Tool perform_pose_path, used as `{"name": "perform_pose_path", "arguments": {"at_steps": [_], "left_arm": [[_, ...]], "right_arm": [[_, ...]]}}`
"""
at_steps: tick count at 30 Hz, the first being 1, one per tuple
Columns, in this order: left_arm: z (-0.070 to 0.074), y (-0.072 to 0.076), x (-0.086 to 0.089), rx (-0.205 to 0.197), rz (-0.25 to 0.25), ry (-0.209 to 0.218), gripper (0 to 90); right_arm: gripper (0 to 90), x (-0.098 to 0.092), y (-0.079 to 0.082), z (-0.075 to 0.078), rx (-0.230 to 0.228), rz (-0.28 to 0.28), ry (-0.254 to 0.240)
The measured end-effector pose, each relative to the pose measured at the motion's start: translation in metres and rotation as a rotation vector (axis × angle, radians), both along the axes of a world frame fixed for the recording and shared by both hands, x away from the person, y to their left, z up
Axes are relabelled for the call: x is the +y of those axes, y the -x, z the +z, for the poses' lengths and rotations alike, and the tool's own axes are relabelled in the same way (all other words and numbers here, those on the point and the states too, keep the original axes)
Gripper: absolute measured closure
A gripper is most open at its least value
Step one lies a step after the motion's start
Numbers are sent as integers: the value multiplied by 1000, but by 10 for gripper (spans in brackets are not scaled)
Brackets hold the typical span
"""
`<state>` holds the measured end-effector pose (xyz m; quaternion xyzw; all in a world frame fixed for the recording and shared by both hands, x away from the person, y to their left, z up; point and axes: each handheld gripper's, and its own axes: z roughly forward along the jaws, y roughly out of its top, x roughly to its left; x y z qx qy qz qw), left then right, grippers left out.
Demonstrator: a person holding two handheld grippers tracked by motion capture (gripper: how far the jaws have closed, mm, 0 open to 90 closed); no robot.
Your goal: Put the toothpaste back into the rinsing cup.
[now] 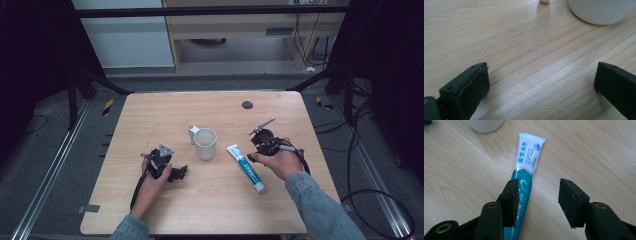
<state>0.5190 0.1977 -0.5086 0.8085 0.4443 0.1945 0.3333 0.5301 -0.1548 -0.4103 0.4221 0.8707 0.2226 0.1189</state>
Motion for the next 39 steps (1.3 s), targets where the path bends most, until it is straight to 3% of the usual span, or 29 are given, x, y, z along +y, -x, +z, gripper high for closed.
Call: {"name": "perform_pose_path", "arguments": {"at_steps": [5, 11, 23, 39], "left_arm": [[0, 0, 0, -3, 3, 6, 0], [0, 0, 0, -3, 3, 6, 0], [0, -2, 0, 1, -7, -2, 0], [0, -3, 1, 2, -12, -1, 0]], "right_arm": [[511, 6, -6, 7, -8, 3, 7], [513, 13, -11, 4, 17, 7, 20], [500, 19, -20, -11, 59, 10, 38], [523, 38, -23, -39, 118, -35, 38]]}}
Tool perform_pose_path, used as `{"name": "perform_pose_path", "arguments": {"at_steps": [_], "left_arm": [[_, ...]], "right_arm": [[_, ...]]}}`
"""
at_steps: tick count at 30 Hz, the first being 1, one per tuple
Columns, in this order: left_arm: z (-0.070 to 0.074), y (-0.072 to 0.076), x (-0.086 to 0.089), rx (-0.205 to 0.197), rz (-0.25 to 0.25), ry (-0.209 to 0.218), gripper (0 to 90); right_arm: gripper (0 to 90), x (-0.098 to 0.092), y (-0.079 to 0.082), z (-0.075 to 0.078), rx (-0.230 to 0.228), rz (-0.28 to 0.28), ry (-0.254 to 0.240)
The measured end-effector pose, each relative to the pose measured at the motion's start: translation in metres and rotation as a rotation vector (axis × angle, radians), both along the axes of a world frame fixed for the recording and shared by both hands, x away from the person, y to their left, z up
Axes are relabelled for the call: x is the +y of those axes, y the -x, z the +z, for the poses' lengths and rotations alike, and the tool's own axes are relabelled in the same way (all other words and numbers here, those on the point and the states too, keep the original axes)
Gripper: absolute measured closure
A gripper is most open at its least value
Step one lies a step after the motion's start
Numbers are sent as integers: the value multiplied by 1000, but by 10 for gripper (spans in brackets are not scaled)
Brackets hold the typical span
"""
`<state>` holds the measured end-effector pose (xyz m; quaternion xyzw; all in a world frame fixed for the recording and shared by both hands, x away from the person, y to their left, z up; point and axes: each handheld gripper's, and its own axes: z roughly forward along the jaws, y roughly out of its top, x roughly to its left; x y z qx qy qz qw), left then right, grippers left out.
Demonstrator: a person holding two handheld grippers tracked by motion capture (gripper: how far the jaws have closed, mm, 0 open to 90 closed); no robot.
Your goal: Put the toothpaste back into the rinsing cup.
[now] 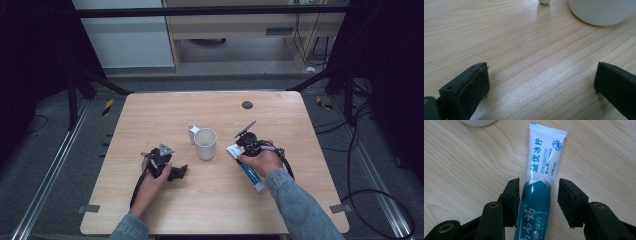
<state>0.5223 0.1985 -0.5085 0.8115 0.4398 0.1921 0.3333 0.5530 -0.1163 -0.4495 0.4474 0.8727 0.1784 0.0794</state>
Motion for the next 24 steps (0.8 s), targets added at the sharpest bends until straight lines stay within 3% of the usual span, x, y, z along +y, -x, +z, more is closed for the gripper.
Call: {"name": "perform_pose_path", "arguments": {"at_steps": [24], "left_arm": [[0, 0, 0, 0, -2, -1, 0]], "right_arm": [[518, 4, -5, -17, 23, -28, -3]]}}
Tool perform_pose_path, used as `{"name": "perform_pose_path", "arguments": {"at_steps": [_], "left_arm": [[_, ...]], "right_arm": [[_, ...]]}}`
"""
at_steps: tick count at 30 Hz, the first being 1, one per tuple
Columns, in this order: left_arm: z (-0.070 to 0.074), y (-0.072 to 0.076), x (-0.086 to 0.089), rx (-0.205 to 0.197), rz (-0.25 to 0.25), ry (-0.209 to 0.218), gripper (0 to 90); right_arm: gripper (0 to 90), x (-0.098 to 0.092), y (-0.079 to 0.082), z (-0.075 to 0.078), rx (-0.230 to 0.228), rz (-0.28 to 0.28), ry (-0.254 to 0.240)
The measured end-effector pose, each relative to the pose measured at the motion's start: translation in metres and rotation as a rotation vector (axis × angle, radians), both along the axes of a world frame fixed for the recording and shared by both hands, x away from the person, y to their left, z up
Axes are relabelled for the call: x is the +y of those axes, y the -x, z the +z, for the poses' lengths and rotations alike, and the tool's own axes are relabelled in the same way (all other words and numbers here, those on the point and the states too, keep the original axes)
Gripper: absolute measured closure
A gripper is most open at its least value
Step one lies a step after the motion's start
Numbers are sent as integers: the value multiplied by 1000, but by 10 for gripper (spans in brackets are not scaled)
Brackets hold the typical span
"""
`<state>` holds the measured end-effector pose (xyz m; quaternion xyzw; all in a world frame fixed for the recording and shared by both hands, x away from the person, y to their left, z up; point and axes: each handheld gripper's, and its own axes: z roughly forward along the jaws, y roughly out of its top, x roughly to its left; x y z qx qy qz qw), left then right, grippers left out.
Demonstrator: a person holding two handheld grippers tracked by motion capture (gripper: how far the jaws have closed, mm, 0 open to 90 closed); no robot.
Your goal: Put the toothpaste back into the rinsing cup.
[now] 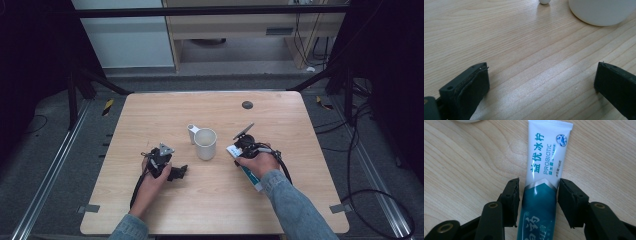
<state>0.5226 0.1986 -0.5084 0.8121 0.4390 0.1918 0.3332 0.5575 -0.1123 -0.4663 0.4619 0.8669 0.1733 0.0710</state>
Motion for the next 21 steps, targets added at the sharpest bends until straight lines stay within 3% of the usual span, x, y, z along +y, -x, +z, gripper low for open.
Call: {"name": "perform_pose_path", "arguments": {"at_steps": [21], "left_arm": [[0, 0, 0, 0, 0, 0, 0]], "right_arm": [[522, 2, 0, -4, 6, -16, 19]]}}
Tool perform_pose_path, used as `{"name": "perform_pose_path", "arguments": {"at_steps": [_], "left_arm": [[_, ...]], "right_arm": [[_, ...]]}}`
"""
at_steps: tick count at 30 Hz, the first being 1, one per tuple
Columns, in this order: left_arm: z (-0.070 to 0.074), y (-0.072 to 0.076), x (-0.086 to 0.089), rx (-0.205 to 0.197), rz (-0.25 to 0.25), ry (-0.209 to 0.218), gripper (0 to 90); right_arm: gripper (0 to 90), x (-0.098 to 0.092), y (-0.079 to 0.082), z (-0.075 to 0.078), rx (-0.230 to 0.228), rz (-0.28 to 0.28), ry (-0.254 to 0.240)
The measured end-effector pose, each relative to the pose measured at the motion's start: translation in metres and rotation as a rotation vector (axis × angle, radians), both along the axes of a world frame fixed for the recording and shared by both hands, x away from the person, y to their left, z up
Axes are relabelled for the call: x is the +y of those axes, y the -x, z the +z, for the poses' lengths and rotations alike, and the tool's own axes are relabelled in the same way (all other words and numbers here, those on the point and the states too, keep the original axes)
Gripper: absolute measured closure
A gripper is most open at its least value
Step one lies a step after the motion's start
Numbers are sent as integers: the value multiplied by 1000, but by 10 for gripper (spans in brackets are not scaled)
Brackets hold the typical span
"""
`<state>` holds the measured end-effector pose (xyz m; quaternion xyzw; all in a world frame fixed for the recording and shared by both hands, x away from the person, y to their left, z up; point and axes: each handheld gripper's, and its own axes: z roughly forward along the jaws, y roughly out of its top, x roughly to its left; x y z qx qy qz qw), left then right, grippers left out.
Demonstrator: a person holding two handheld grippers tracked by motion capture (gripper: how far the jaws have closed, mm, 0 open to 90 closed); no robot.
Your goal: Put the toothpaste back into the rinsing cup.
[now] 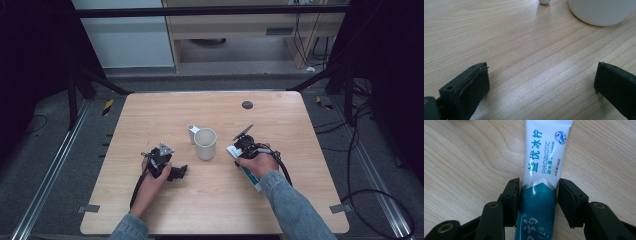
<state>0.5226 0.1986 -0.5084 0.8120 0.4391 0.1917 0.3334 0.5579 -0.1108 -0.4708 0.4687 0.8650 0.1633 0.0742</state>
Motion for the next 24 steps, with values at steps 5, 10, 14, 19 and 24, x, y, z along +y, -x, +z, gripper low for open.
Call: {"name": "perform_pose_path", "arguments": {"at_steps": [5, 10, 14, 19, 24], "left_arm": [[0, 0, 0, 0, -1, 0, 0], [0, 0, 0, 0, -1, 0, 0], [0, 0, 0, 0, -1, 0, 0], [0, 0, 0, 0, -1, 0, 0], [0, 0, 0, 0, -1, 0, 0]], "right_arm": [[528, 1, 0, 0, -5, -1, 8], [535, 1, 0, 0, -7, 1, 14], [573, 0, 0, 0, -10, 0, 19], [583, 0, 0, 1, -11, 8, 26], [605, 0, -1, 1, -13, 18, 34]]}}
